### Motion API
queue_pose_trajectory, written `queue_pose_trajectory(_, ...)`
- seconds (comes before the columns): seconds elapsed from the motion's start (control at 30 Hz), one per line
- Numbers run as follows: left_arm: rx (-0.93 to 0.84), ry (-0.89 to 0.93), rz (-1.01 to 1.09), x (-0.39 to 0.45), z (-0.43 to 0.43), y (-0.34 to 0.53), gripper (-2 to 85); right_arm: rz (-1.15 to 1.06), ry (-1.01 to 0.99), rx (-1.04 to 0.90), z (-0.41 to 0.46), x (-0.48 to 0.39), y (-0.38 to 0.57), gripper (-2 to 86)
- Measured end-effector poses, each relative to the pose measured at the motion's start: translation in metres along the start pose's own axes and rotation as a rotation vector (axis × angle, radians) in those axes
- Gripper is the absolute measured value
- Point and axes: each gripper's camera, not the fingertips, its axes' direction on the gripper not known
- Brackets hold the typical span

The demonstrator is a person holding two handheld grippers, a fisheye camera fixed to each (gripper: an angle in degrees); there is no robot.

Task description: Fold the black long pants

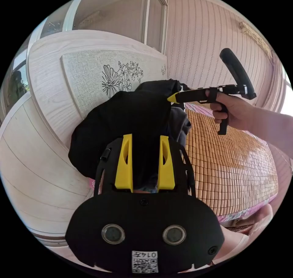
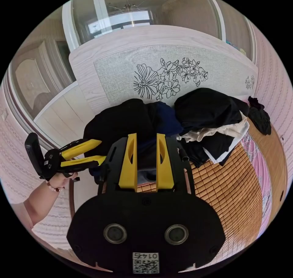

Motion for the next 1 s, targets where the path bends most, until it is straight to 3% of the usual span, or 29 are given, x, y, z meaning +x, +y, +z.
queue_pose_trajectory(0.13, -0.018, -0.025, 0.060, 0.002, -0.004, -0.011, 4.9, -0.007, -0.057, -0.013, -0.010, 0.008, 0.005, 1.8)
queue_pose_trajectory(0.3, 0.058, -0.068, 0.097, 0.010, -0.045, -0.022, 4.3, -0.094, -0.172, 0.100, -0.070, 0.017, 0.015, 0.0)
queue_pose_trajectory(0.47, 0.108, 0.025, 0.126, 0.015, -0.087, -0.040, 4.2, -0.125, -0.314, 0.289, -0.165, 0.017, 0.031, -0.3)
queue_pose_trajectory(0.6, 0.247, 0.081, 0.095, 0.028, -0.139, -0.054, 4.0, -0.179, -0.331, 0.403, -0.235, 0.013, 0.052, -0.3)
queue_pose_trajectory(0.87, 0.376, 0.042, 0.333, 0.138, -0.222, -0.099, 3.3, -0.152, -0.280, 0.628, -0.409, 0.049, 0.143, -0.2)
queue_pose_trajectory(1.0, 0.420, 0.145, 0.460, 0.224, -0.252, -0.131, 3.3, -0.093, -0.260, 0.767, -0.497, 0.077, 0.209, 0.0)
